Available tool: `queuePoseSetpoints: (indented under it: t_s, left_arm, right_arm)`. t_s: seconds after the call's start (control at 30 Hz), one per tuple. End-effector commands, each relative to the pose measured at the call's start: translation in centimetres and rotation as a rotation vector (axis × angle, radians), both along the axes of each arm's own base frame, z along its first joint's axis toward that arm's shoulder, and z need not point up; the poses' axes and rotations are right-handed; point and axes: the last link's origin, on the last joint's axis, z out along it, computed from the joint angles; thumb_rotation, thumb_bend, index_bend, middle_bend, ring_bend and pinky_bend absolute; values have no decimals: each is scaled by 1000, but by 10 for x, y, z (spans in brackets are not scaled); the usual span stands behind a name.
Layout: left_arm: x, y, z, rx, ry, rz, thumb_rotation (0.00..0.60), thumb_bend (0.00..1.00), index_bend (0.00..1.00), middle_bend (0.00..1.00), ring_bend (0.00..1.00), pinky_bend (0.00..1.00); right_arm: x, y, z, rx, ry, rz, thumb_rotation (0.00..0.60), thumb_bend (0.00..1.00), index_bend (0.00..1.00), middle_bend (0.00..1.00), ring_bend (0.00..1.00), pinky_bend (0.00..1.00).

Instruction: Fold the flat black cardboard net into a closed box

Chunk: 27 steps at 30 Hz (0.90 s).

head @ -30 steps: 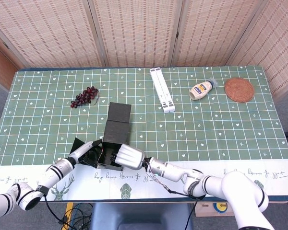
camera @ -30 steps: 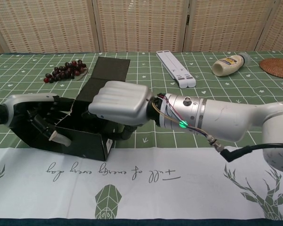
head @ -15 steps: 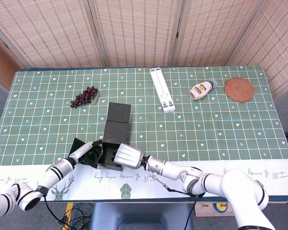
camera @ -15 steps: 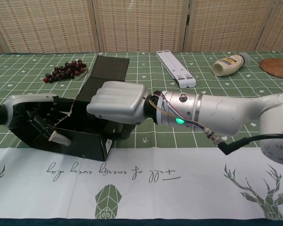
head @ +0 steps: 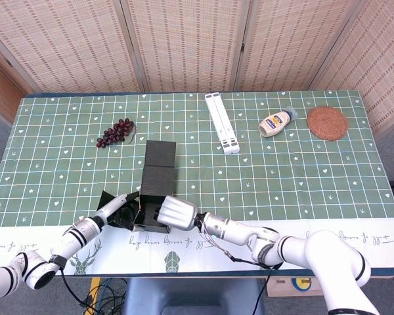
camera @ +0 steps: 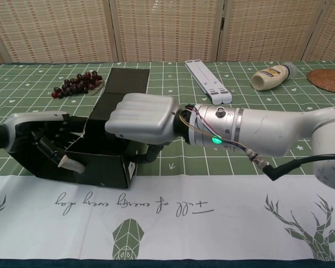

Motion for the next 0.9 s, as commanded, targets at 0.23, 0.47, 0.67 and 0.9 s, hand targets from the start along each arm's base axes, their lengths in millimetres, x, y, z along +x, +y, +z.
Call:
queuePoseSetpoints:
  t_s: [0.23,0.47,0.67,0.9]
  left_arm:
    - [2,-1,0,9,4,6,600,117,202,189,375,498]
    - [3,-2,5,32,9,9,600,117,164,187,369,498]
    - [3,-8,12,59,41,-19,600,117,52,17,331,498]
    - [3,-14,23,102,64,-25,600,117,19,0,315,498]
  right_arm:
    - [-3,1,10,-26,-19,-17,600,529,2,168,771,1000]
    - [-8,1,23,-37,-54,-52,600,512,0,94,747,1000]
    - [-19,2,47,-28,-122,-172,600,479,0,88,745,1000]
    - [-41,8,70,38,-146,-378,600,471,0,88,745,1000]
